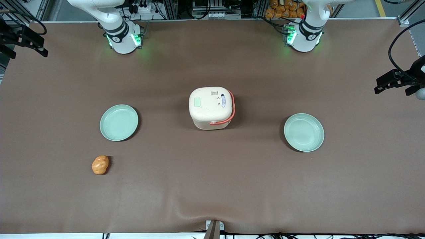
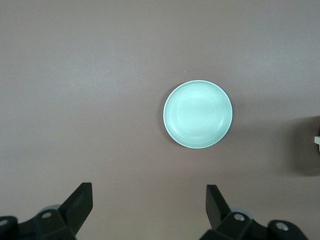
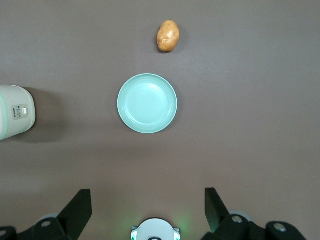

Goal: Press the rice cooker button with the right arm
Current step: 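Move the right gripper from rest over the white rice cooker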

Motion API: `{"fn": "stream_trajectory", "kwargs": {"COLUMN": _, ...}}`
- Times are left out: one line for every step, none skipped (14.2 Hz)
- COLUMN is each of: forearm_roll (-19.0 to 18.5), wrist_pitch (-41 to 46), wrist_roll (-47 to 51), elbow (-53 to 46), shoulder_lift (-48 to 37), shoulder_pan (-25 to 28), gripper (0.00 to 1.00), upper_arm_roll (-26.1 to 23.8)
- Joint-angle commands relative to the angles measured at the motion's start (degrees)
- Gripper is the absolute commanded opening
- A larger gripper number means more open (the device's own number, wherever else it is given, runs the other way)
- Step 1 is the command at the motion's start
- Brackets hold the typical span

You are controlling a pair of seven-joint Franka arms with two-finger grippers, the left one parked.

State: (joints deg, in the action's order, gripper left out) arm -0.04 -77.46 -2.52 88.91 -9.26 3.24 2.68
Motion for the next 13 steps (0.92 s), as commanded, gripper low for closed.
{"fn": "stream_trajectory", "kwargs": {"forearm_roll": 0.74, "wrist_pitch": 0.38, "wrist_roll": -0.12, "elbow": -0.59, "shoulder_lift": 0.03, "shoulder_pan": -0.51, "gripper": 1.0, "upper_arm_roll": -0.4}}
{"fn": "stream_trajectory", "kwargs": {"forearm_roll": 1.09, "wrist_pitch": 0.2, "wrist_roll": -0.29, "elbow": -1.19, "shoulder_lift": 0.12, "shoulder_pan": -0.43, "gripper": 1.0, "upper_arm_roll": -0.4}}
{"fn": "stream_trajectory", "kwargs": {"forearm_roll": 1.53, "wrist_pitch": 0.2, "wrist_roll": -0.29, "elbow": -2.59, "shoulder_lift": 0.38, "shoulder_pan": -0.25, "gripper": 1.0, "upper_arm_roll": -0.57}}
{"fn": "stream_trajectory", "kwargs": {"forearm_roll": 2.84, "wrist_pitch": 0.2, "wrist_roll": -0.21, "elbow": -2.95, "shoulder_lift": 1.43, "shoulder_pan": 0.88, "gripper": 1.0, "upper_arm_roll": -0.57}}
{"fn": "stream_trajectory", "kwargs": {"forearm_roll": 4.33, "wrist_pitch": 0.12, "wrist_roll": -0.03, "elbow": -2.78, "shoulder_lift": 2.22, "shoulder_pan": 2.28, "gripper": 1.0, "upper_arm_roll": -0.49}}
{"fn": "stream_trajectory", "kwargs": {"forearm_roll": 4.95, "wrist_pitch": -0.15, "wrist_roll": -0.03, "elbow": -2.69, "shoulder_lift": 3.36, "shoulder_pan": 4.04, "gripper": 1.0, "upper_arm_roll": -0.49}}
{"fn": "stream_trajectory", "kwargs": {"forearm_roll": 5.13, "wrist_pitch": -0.58, "wrist_roll": -0.03, "elbow": -2.87, "shoulder_lift": 3.98, "shoulder_pan": 6.49, "gripper": 1.0, "upper_arm_roll": -0.49}}
{"fn": "stream_trajectory", "kwargs": {"forearm_roll": 4.96, "wrist_pitch": -1.63, "wrist_roll": 0.23, "elbow": -2.96, "shoulder_lift": 4.68, "shoulder_pan": 9.04, "gripper": 1.0, "upper_arm_roll": -0.49}}
{"fn": "stream_trajectory", "kwargs": {"forearm_roll": 4.87, "wrist_pitch": -2.77, "wrist_roll": 2.85, "elbow": -2.96, "shoulder_lift": 5.04, "shoulder_pan": 11.41, "gripper": 1.0, "upper_arm_roll": -0.49}}
{"fn": "stream_trajectory", "kwargs": {"forearm_roll": 5.05, "wrist_pitch": -4.18, "wrist_roll": 7.92, "elbow": -2.96, "shoulder_lift": 5.74, "shoulder_pan": 13.61, "gripper": 1.0, "upper_arm_roll": -0.49}}
{"fn": "stream_trajectory", "kwargs": {"forearm_roll": 4.96, "wrist_pitch": -5.24, "wrist_roll": 13.1, "elbow": -2.96, "shoulder_lift": 6.61, "shoulder_pan": 16.25, "gripper": 1.0, "upper_arm_roll": -0.49}}
{"fn": "stream_trajectory", "kwargs": {"forearm_roll": 4.61, "wrist_pitch": -6.38, "wrist_roll": 17.33, "elbow": -2.96, "shoulder_lift": 7.75, "shoulder_pan": 19.14, "gripper": 1.0, "upper_arm_roll": -0.49}}
{"fn": "stream_trajectory", "kwargs": {"forearm_roll": 4.43, "wrist_pitch": -8.39, "wrist_roll": 21.2, "elbow": -2.96, "shoulder_lift": 8.98, "shoulder_pan": 21.96, "gripper": 1.0, "upper_arm_roll": -0.49}}
